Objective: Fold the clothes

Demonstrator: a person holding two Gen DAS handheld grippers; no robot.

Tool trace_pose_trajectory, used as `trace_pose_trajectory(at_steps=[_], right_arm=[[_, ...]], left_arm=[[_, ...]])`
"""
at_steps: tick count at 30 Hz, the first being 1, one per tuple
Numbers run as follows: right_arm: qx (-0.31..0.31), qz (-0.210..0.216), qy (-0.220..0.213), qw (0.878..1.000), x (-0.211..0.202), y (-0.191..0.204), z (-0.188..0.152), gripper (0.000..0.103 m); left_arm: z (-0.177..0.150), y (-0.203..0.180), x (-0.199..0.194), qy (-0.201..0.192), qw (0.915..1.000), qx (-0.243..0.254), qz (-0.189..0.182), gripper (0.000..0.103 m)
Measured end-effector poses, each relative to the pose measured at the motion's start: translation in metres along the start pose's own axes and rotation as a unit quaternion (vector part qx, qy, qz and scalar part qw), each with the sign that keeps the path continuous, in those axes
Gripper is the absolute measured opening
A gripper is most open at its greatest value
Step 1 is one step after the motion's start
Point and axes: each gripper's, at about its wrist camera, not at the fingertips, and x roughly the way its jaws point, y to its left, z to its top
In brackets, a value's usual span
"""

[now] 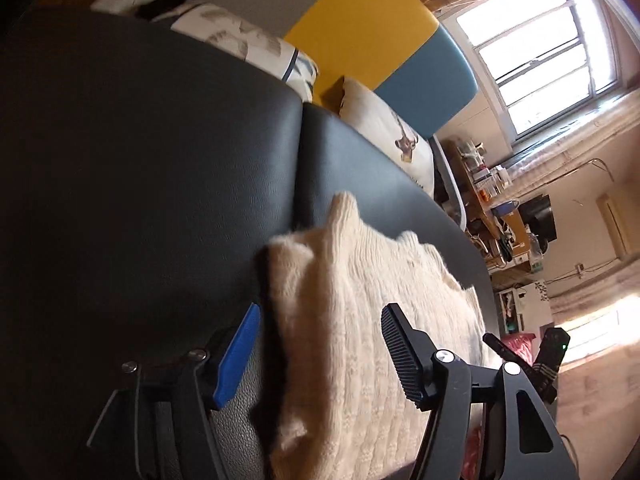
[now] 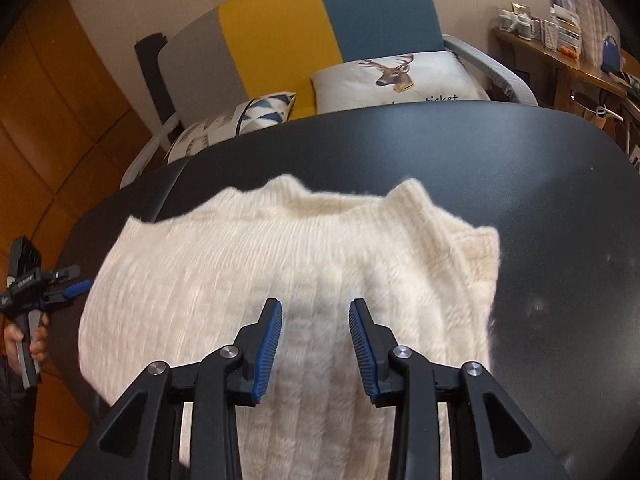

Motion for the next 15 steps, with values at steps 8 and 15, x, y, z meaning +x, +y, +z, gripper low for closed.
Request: trace_pose_trajectory(at_steps=[8, 15], right_arm=[[-0.007, -0.006, 0.027, 1.0, 0.003, 0.001, -0.023, 0.035], [0.003, -0.016, 0.027, 1.0, 0.003, -0.003, -0.024, 0.035]], left_arm=[[-0.009, 0.008, 0.028, 0.051, 0.9982, -0.02, -0.026, 0.066], [-0.008, 0.007, 0.044, 0.055, 0.9975, -0.025, -0.035, 0.067]])
